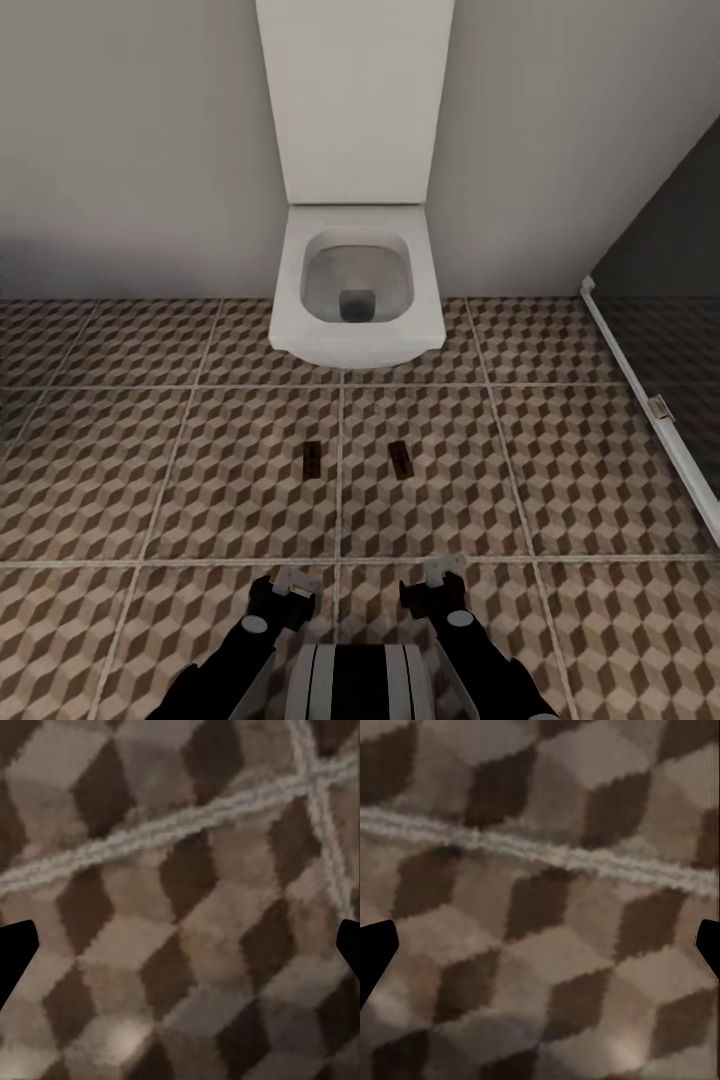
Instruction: Take the four mousetraps from the cabinet in the bathroom and place them on the bathroom floor. Make sure all four end up on the same floor surface, and ensure that at least two of them are either under or directly next to the same bathroom sink.
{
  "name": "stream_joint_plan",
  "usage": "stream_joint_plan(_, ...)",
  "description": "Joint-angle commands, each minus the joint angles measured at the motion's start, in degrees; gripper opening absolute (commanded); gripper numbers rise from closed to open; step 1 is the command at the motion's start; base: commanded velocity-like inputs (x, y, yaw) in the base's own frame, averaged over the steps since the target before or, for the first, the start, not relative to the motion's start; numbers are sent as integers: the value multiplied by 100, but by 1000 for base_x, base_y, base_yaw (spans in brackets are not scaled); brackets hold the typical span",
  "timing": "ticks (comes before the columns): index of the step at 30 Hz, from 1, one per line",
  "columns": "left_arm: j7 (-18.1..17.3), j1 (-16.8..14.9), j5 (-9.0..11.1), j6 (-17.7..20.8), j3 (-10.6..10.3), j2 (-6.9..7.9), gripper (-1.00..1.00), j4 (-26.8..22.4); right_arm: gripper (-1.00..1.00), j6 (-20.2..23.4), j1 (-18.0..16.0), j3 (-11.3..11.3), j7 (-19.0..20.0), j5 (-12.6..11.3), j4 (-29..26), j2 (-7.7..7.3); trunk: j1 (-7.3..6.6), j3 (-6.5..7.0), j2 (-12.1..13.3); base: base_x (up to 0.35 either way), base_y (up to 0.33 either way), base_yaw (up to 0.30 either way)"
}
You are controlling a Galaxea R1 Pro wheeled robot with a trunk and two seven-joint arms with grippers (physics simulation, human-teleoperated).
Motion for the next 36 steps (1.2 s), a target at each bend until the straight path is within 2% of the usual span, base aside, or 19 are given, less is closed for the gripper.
stream_joint_plan(1,45,-2,35,29,-25,4,100,-7,100,50,0,18,-31,60,-10,-2,-3,20,0,0,0,0)
stream_joint_plan(36,45,-2,35,29,-25,5,100,16,100,50,0,18,-31,60,-9,-2,-753,652,1365,0,0,0)
